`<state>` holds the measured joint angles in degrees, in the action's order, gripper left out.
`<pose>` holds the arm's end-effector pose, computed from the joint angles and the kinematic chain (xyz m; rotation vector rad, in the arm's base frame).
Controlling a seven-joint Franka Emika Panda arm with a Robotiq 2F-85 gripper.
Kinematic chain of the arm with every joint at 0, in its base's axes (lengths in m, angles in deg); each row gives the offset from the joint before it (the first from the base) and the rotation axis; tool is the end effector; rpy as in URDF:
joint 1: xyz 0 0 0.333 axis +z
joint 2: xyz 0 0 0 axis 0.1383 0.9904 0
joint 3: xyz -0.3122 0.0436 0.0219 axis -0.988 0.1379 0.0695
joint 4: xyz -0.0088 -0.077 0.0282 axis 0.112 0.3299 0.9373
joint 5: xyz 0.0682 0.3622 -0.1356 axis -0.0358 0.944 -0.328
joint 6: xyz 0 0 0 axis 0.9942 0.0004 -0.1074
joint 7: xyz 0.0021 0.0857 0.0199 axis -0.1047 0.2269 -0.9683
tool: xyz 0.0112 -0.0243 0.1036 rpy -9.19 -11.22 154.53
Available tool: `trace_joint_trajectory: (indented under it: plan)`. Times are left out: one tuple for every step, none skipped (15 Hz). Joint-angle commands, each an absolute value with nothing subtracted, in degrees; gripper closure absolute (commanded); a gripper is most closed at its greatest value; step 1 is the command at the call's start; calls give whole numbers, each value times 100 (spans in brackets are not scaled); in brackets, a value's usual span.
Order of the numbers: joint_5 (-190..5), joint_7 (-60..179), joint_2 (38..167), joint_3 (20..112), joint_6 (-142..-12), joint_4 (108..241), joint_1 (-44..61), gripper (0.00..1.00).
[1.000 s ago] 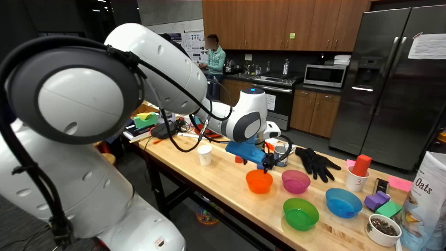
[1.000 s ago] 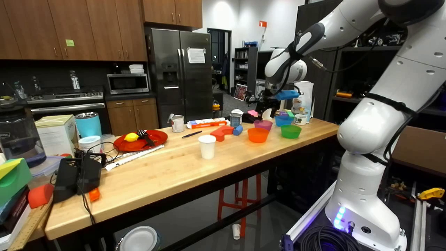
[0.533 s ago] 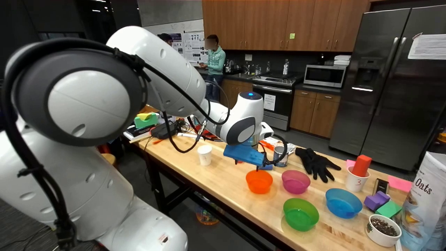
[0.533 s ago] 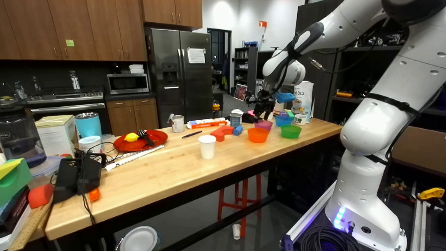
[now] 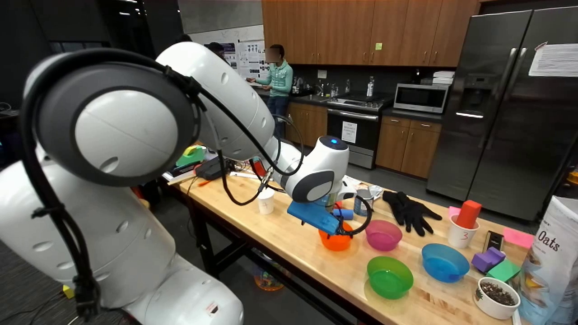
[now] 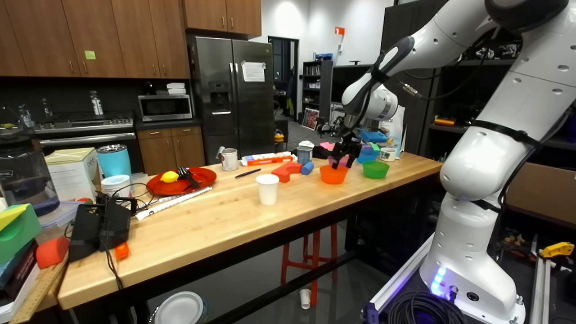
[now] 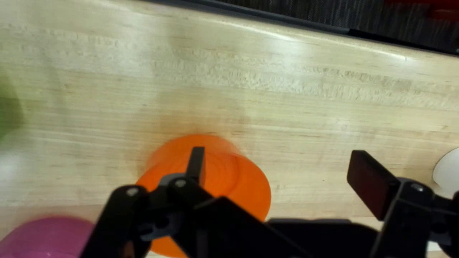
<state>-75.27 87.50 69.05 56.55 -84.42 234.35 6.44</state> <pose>0.4004 -0.1042 0.3430 -2.9458 0.0545 -0.2464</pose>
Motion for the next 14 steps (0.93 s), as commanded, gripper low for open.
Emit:
trace_joint_trajectory:
  plan:
    - [-7405,8797,6923,5559,-8403,23390,579,0]
    - [-7422,8790,6878,5548,-8350,23387,562,0]
    - [-7523,8732,6917,5624,-8425,23426,571,0]
    - [-7523,8732,6917,5615,-8424,23420,561,0]
    - [-7524,8732,6917,5612,-8423,23416,552,0]
    - [-7524,8732,6917,5610,-8422,23413,551,0]
    - [-7524,8732,6917,5610,-8422,23413,551,0]
    - [-7598,8506,6871,5673,-8763,23460,469,0]
    - [-7657,8357,6897,5692,-8975,23413,409,0]
    - [-7618,8276,6892,5677,-9275,23357,396,0]
    - [-7805,8112,6954,5729,-9577,23271,306,0]
    - [-7912,8069,6997,5731,-9865,23224,263,0]
    - [-7955,8091,7073,5698,-9958,23116,289,0]
    - [-7923,8123,7146,5649,-9986,23024,343,0]
